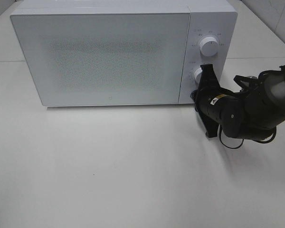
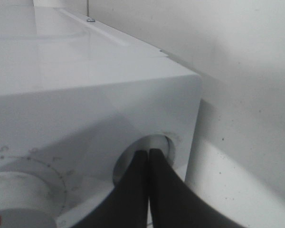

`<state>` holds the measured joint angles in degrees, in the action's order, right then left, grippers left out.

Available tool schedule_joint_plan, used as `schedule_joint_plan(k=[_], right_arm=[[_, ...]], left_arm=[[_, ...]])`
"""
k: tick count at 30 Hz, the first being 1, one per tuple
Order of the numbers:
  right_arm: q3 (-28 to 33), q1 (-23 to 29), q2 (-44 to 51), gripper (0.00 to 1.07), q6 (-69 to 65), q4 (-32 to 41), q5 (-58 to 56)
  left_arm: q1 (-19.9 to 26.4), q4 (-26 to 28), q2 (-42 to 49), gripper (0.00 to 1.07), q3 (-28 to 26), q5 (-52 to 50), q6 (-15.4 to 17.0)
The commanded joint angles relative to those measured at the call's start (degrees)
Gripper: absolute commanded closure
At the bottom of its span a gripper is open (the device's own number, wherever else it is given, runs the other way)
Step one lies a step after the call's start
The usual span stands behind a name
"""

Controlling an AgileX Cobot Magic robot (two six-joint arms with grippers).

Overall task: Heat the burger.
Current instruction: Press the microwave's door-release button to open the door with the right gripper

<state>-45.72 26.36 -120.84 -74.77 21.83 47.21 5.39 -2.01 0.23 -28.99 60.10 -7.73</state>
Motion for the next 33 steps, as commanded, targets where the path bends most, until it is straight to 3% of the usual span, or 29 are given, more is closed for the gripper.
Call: schedule_joint_plan(k=[1,12,33], right_arm=[[-2.9,-0.9,0.3,1.07,0.1,0.0,7.0],[-9.2,-1.0,-1.8,1.07,0.9,1.0,6.0],[-4.6,-0.8,0.6,1.07,-3.2,-0.6,2.3]], left_arm=[[-0.1,-0.1,1.2,0.01,0.1,-0.4,0.1],[-0.1,-0.1,1.2,0.01,0.1,-0.4,0.1],[-0.1,-0.1,1.2,0.01,0.1,-0.4,0.1]])
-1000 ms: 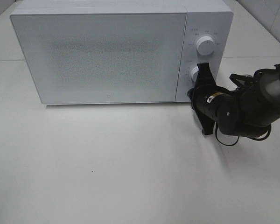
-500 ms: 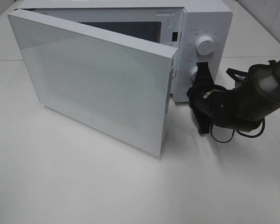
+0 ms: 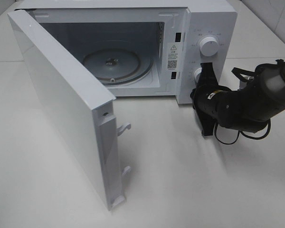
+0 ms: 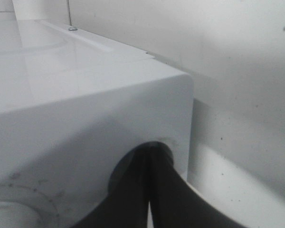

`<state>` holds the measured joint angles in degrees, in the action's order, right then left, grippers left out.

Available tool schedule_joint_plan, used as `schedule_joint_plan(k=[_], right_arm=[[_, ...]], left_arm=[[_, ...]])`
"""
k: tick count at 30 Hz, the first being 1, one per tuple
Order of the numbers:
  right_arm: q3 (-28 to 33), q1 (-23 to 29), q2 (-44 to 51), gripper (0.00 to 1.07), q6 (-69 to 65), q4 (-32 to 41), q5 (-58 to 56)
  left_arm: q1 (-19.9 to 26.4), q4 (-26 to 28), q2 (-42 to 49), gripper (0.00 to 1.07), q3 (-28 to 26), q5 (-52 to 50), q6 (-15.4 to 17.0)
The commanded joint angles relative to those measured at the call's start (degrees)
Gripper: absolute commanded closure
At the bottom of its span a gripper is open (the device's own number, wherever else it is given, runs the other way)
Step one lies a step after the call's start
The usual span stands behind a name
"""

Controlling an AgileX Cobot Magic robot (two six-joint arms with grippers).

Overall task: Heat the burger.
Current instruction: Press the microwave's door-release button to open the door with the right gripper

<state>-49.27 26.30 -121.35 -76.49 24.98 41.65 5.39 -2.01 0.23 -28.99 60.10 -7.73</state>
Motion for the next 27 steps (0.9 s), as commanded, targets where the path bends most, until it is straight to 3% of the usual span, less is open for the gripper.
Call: schedule_joint_plan(k=[1,27], right_arm=[[-0.6,-0.7,1.4,1.07,-1.4,-3.8,8.0],[5.7,-0.1,4.2,1.07,-1.5,-6.2,4.9]], left_arm=[[-0.1,-0.1,1.2,0.01,0.1,-0.4,0.1],[-0.1,-0.1,1.2,0.01,0.1,-0.4,0.1]])
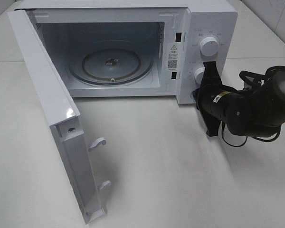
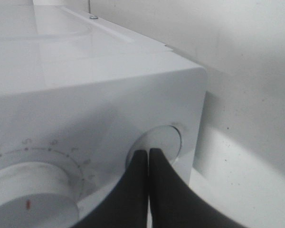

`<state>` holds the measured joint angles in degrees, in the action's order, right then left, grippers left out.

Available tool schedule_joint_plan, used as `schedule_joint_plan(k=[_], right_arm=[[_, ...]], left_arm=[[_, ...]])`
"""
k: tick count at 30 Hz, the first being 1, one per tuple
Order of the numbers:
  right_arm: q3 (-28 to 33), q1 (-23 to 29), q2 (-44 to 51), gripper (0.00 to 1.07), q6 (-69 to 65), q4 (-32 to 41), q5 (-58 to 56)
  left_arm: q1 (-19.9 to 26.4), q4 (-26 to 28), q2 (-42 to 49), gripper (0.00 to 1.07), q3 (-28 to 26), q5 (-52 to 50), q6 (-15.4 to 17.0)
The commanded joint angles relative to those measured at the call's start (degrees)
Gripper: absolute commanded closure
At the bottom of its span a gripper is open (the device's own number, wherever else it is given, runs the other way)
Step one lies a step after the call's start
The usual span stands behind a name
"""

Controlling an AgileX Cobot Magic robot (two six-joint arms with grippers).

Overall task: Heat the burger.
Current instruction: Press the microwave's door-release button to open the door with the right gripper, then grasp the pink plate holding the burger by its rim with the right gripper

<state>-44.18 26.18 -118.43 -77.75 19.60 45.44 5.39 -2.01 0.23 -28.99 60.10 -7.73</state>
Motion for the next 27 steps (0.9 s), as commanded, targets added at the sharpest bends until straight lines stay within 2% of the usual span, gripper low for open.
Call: schedule_joint_plan(k=[1,18,23,27], right_arm=[[1.0,0.1,1.3,1.07,-0.3,-0.9,0.9],[6.8,0.1,6.4,1.07,1.0,-0.9,0.8],[9.8,0.1,9.9,1.07,6.6,0.5,-0.9],[11.6,0.1,14.9,1.07,16.8,0.7,-7.5]], left_arm=[[-0.1,-0.1,1.2,0.01,0.1,-0.4,0.1],[-0.1,-0.1,1.1,0.01,0.1,-0.4,0.1],[-0.1,-0.1,1.1,0.01,0.1,-0.4,0.1],[-0.1,-0.1,1.1,0.01,0.1,-0.4,0.1]])
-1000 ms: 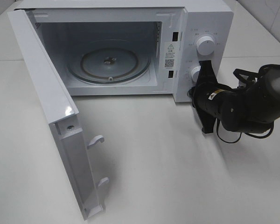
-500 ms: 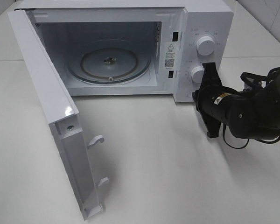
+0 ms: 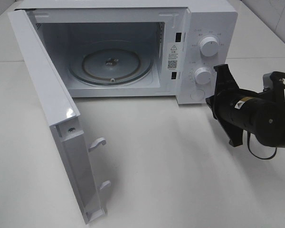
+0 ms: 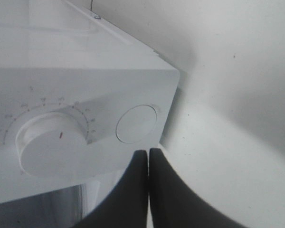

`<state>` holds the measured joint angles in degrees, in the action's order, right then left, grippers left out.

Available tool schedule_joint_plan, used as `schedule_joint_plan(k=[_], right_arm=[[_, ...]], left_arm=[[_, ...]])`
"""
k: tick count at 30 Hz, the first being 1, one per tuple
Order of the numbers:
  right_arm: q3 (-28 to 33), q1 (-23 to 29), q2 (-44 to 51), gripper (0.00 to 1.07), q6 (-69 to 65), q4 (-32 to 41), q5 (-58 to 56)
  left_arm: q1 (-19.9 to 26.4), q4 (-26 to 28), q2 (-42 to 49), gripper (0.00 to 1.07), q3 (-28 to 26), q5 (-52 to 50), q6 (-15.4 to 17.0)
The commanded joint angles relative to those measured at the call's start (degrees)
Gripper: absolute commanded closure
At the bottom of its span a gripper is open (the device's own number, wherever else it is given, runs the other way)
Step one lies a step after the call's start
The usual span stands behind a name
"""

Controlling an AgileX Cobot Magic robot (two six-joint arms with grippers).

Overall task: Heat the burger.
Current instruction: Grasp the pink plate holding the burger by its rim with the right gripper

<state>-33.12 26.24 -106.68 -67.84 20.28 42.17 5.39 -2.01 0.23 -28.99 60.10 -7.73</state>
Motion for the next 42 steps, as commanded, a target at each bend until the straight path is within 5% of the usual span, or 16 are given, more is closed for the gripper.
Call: schedule_joint_plan(k=[1,12,23,26,27,30,32,35,42], right_arm=[[0.6,0.0,3.2,1.07,6.9,0.1,-4.2],[0.7,-0.2,15.4,1.07,55.3,7.5,-34.7],[-4.0,-0.2,16.2,1.03,69.2,2.4,-55.7],[-6.9,-0.2,16.2,0.91,65.6,-1.4,-60.4],[-8.8,-0.2,16.2,0.73,62.2,-4.1,-62.9],[-10.1,-0.2,16.2,0.64,60.2,-6.6,-64.6],[-11.5,-0.2,16.2,0.21,57.9,-10.5,-66.3],[-13.3,-0.2,16.2,0.06,59.8,-14.7,-70.9],[-16.3,-2.5,16.2,0.08,59.4,-21.2,-78.9]], left_arm=[[-0.1,-0.1,1.1,0.01,0.1,-0.4,0.1],[-0.1,-0.1,1.1,0.01,0.1,-0.4,0.1],[-0.1,-0.1,1.1,0.01,0.1,-0.4,0.1],[-0.1,-0.1,1.1,0.01,0.1,-0.4,0.1],[-0.1,-0.1,1.1,0.01,0.1,-0.4,0.1],[-0.1,-0.1,1.1,0.01,0.1,-0.4,0.1],[-0.1,-0.1,1.1,0.01,0.1,-0.4,0.1],[-0.1,-0.1,1.1,0.01,0.1,-0.4,0.1],[-0.1,-0.1,1.1,0.01,0.1,-0.4,0.1]])
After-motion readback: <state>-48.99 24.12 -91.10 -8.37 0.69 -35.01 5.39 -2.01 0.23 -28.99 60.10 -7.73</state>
